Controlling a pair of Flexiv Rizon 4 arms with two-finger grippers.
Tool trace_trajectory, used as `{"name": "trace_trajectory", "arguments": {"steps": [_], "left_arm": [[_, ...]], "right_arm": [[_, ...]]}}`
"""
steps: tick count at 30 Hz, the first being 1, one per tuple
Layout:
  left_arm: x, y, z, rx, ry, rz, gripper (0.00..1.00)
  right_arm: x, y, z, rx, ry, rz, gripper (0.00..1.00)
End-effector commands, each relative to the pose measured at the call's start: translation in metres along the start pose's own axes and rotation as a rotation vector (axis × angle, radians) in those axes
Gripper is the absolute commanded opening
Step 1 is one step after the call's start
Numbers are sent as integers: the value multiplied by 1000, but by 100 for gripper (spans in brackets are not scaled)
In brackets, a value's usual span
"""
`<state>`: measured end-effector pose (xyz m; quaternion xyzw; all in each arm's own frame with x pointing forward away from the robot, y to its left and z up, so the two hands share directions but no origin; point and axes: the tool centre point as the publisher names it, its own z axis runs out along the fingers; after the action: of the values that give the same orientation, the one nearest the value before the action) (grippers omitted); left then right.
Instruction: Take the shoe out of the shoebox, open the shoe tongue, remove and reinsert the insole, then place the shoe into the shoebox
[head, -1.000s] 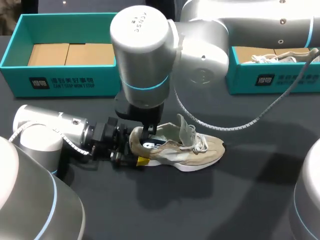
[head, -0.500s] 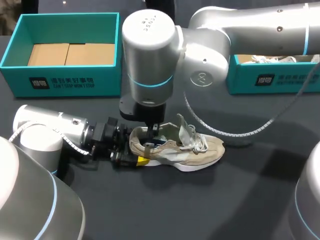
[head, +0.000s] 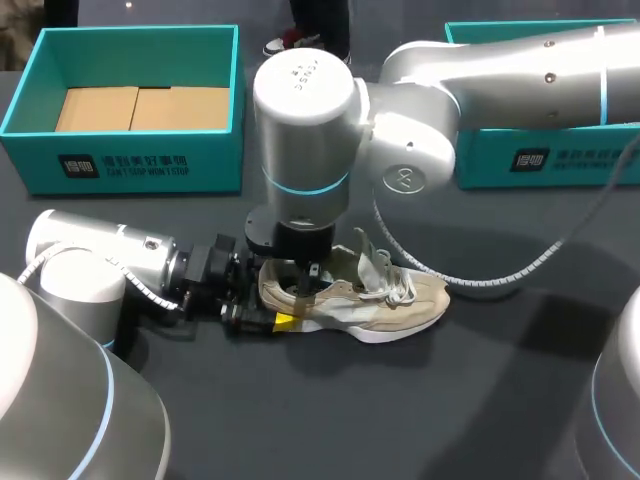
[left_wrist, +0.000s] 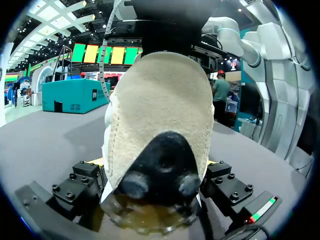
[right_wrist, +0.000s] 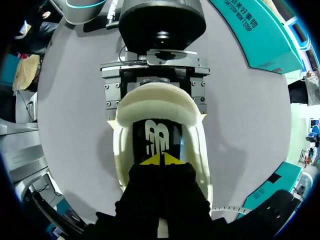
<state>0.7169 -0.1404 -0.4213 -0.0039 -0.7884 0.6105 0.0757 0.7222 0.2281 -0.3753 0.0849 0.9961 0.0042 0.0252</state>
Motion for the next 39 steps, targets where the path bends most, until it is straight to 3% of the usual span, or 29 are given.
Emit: {"name": "trace_trajectory", "arguments": {"steps": [1, 21, 22, 23, 26, 32, 39], "left_arm": [[0, 1, 1, -1, 0, -1, 0], [0, 1, 1, -1, 0, -1, 0], [0, 1, 1, -1, 0, -1, 0], [0, 1, 1, -1, 0, -1, 0], [0, 1, 1, -1, 0, -1, 0], [0, 1, 1, -1, 0, -1, 0], [0, 1, 1, -1, 0, -1, 0]], "right_arm": [[-1, -8, 8, -9, 5, 13, 0], [-1, -41, 9, -18, -6, 48, 0], [-1, -42, 9, -18, -6, 47, 2], [-2, -42, 9, -19, -4, 43, 14], [-5, -43, 9, -19, 2, 39, 30], [-9, -44, 13, -15, 19, 30, 40], [-13, -40, 27, -13, 87, 20, 42]]}}
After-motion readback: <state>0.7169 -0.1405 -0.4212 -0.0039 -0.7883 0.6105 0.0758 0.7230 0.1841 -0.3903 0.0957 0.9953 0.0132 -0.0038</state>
